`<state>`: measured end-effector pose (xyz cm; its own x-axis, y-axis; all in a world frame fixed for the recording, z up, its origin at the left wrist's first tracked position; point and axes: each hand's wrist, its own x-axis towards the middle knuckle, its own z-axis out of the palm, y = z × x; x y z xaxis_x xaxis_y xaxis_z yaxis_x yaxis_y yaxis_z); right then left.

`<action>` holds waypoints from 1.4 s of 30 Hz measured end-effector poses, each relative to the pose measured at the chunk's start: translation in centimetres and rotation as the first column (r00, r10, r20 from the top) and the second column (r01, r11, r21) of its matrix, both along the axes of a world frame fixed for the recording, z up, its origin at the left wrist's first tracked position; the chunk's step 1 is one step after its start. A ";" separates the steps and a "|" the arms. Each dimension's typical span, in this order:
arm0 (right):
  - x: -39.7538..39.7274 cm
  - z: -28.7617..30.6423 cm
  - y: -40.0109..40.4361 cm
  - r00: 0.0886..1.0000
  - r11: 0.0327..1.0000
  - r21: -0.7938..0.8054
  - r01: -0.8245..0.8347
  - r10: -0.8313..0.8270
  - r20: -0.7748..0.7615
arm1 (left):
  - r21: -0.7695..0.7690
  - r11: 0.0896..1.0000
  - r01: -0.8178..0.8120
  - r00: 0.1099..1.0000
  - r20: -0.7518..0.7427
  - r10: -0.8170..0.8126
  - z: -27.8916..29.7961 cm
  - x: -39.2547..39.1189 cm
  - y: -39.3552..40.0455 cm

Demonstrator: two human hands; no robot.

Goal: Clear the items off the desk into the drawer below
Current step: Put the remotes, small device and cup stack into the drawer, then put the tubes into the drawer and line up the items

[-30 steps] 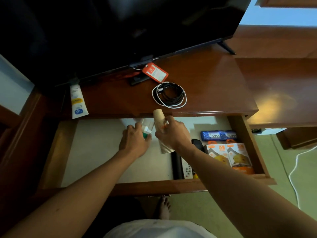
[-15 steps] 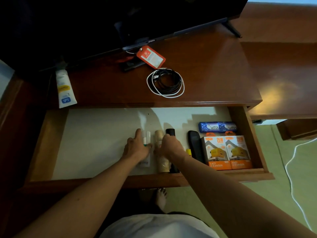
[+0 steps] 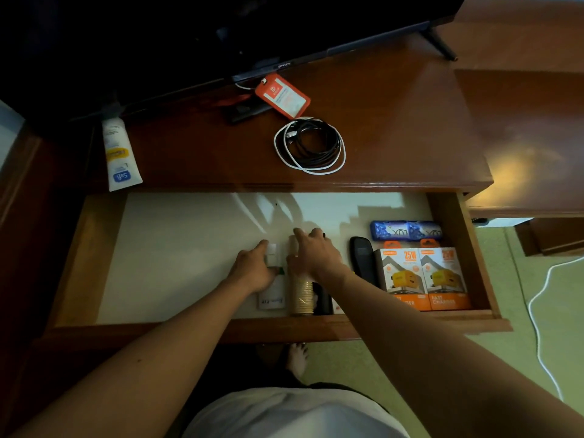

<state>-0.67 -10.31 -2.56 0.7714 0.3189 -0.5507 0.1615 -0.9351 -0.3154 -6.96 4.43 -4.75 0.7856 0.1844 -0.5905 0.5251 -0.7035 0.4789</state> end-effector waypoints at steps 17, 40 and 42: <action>-0.7 0.2 -0.6 0.999 1.000 0.018 -0.002 0.003 -0.037 | -0.038 0.997 0.064 0.997 -0.041 -0.065 -0.4 -0.7 -1.1; 6.4 10.0 13.8 0.946 0.950 0.300 -0.081 -0.022 0.323 | 0.132 0.904 -0.407 0.805 0.520 0.287 11.2 6.5 12.9; 8.1 10.4 15.3 0.946 0.951 0.299 -0.071 -0.031 0.322 | 0.223 0.869 -0.442 0.806 0.524 0.276 11.7 7.2 15.2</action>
